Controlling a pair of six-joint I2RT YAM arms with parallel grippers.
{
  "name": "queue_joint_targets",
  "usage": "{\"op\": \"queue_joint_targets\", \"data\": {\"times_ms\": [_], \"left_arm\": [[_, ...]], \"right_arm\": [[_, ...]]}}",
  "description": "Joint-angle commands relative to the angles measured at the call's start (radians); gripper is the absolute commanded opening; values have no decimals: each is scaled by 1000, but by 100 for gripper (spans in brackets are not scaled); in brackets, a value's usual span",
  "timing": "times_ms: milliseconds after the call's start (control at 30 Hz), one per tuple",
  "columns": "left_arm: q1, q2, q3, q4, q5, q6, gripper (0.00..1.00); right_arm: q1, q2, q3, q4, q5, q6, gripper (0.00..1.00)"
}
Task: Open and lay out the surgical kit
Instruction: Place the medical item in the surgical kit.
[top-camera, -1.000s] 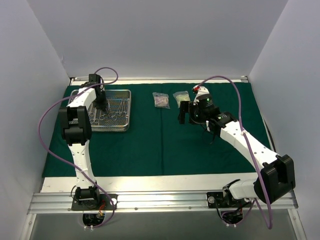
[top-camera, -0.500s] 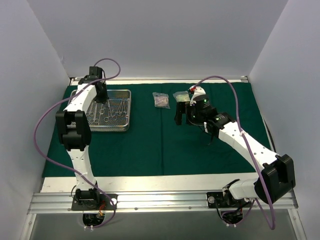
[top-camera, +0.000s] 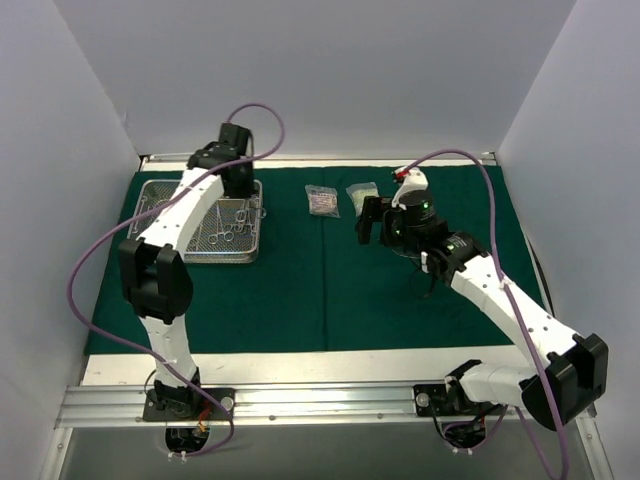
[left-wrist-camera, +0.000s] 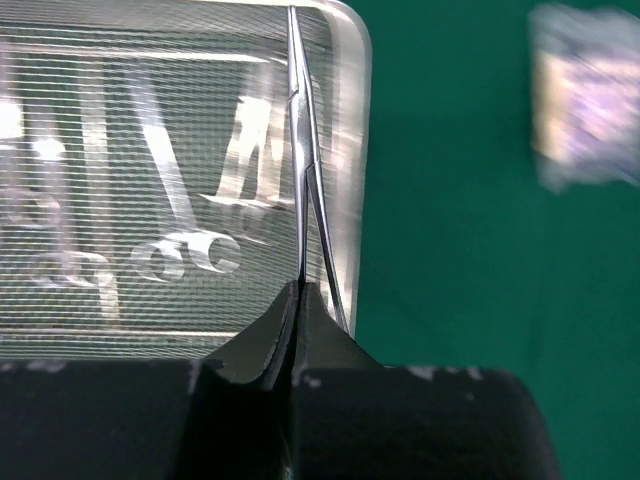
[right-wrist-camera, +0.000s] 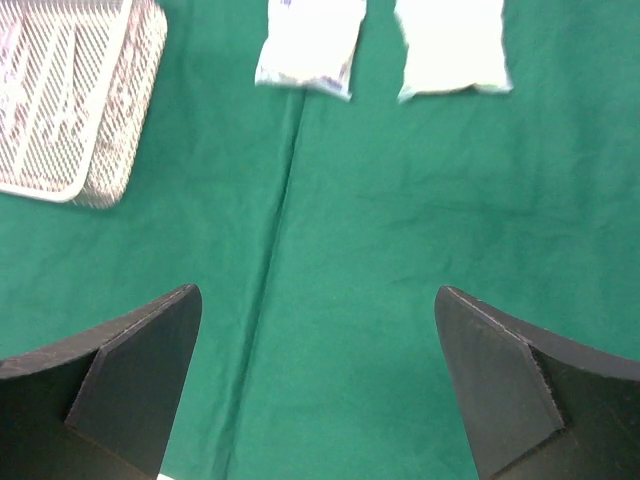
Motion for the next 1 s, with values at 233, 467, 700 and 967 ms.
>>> {"op": "queue_joint_targets", "data": {"times_ms": [233,467,700,967], "left_arm": [[-294,-19,-14,-58,-78,-161,2],[-404,96,33,-36,-101,-201,2],[-450,239,82,-1,-118,-218,2],[-450,336,79,33,-111,-241,2]], "right_arm": [[-2,-169,-23,-51,153,32,100],[-5,-221,-51,-83,166,41,100],[-12,-252,-61,-109,170,41,100],[-13,-259,-72,-124,169,42,99]]}}
